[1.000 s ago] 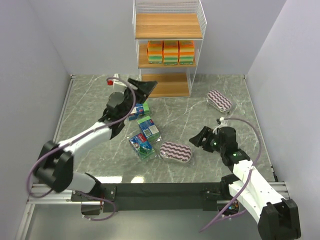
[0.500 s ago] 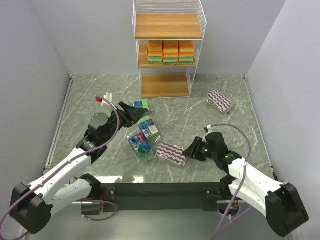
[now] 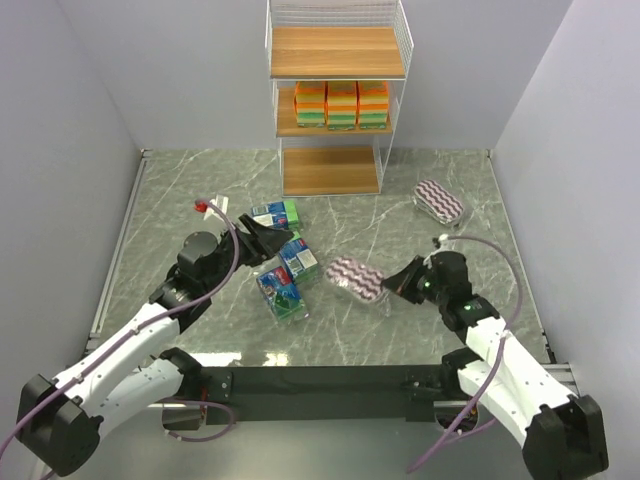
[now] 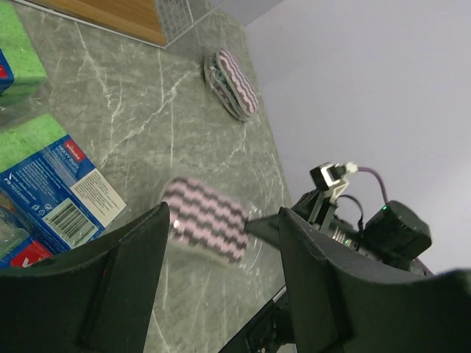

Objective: Place and organize the cleaning sponges onto the shelf

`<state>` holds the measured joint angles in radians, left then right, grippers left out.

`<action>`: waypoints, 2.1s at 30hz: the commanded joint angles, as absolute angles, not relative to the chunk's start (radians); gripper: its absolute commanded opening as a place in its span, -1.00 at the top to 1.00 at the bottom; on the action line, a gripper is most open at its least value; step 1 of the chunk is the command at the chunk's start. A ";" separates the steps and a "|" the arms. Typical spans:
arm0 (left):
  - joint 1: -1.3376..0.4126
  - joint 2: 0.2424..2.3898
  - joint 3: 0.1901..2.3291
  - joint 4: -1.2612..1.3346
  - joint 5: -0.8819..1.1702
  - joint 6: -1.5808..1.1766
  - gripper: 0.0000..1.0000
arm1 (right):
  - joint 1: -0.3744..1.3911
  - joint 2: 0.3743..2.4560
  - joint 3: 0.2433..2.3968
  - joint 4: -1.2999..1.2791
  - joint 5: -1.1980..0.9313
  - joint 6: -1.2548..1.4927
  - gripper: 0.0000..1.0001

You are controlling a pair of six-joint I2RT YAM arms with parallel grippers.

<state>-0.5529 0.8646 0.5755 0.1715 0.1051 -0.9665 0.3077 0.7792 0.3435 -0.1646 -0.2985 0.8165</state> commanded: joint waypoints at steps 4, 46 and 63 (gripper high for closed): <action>-0.549 0.819 0.586 0.134 0.092 -0.922 -0.29 | 0.232 0.839 0.433 -0.046 -0.267 0.889 1.00; -0.546 0.528 0.456 -0.028 0.041 -1.019 -0.15 | 0.459 1.931 1.149 0.397 0.647 1.439 1.00; -0.545 0.522 0.433 -0.015 0.052 -1.040 -0.16 | 0.466 2.103 1.373 0.239 0.683 1.531 1.00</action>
